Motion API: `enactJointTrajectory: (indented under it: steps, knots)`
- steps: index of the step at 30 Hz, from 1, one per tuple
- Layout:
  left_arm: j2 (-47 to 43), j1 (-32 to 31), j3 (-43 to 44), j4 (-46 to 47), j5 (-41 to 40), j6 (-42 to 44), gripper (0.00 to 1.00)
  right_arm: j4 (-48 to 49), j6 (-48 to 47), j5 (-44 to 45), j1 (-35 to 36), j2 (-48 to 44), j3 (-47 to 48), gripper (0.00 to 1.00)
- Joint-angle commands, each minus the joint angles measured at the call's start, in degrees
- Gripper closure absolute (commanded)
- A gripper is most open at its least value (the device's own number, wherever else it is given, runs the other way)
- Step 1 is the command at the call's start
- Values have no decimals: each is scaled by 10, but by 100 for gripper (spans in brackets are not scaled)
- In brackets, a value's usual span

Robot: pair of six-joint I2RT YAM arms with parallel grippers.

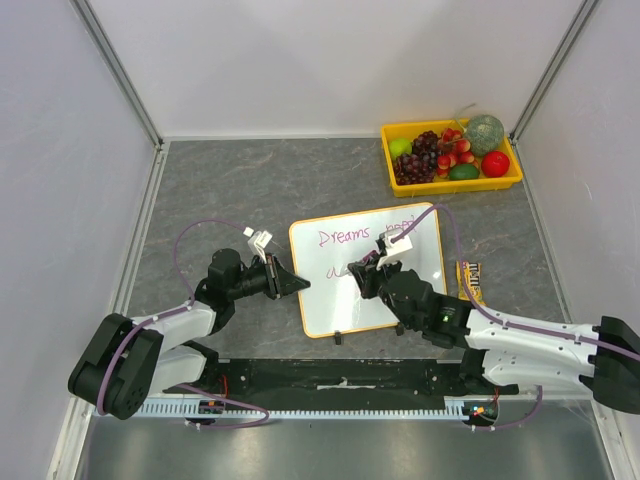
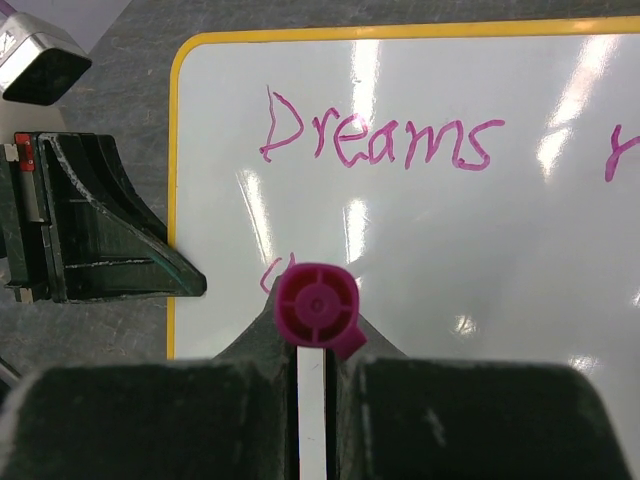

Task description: Write a sentence on the whiteboard

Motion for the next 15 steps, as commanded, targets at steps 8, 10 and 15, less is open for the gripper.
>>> enactJointTrajectory:
  steps: [8,10,15]
  knots:
    - [2,-2,0,-32,-42,55,98,-11,-18,26,-6,-22,47,100]
    - [2,-2,0,-31,-41,55,98,-15,-18,34,-9,-18,52,100]
    - [2,-2,0,-31,-43,55,98,-20,-17,43,-16,-9,54,100]
